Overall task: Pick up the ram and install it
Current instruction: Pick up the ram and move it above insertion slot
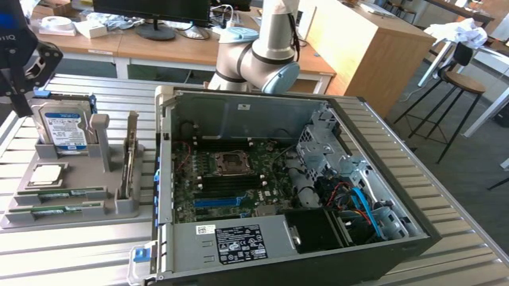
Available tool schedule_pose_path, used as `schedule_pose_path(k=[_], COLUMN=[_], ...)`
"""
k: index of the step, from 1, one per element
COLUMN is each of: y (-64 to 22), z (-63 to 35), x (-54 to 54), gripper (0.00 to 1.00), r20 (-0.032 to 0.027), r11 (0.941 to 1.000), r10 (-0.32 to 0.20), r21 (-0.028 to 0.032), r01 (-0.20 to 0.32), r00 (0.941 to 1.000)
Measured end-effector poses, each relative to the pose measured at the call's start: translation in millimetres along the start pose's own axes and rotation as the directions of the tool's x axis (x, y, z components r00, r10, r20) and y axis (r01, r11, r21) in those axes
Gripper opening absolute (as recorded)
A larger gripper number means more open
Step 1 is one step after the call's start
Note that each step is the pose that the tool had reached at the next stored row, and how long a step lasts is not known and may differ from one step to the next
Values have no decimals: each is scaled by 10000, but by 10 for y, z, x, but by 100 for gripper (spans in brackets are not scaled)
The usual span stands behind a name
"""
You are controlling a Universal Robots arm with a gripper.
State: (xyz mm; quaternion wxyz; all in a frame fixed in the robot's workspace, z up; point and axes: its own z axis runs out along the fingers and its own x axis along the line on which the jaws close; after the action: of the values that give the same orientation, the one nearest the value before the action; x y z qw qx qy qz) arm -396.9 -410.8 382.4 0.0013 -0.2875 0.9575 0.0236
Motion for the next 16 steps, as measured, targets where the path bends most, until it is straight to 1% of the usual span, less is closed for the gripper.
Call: schedule_pose_path(k=[2, 4, 6, 8, 10, 12, 16], y=[0, 0, 0, 0, 0, 0, 0], z=[1, 1, 2, 3, 4, 4, 6], x=[0, 0, 0, 0, 0, 0, 0], gripper=[10, 10, 10, 10, 10, 10, 10], r20=[-16, -32, -48, -63, -78, -93, -121], r11=[9994, 9974, 9941, 9896, 9837, 9766, 9582], r10=[-358, -717, -1086, -1441, -1797, -2149, -2860], r21=[-6, -13, -20, -28, -37, -45, -65], r01=[358, 717, 1085, 1441, 1796, 2149, 2859], r00=[9994, 9974, 9941, 9895, 9837, 9766, 9582])
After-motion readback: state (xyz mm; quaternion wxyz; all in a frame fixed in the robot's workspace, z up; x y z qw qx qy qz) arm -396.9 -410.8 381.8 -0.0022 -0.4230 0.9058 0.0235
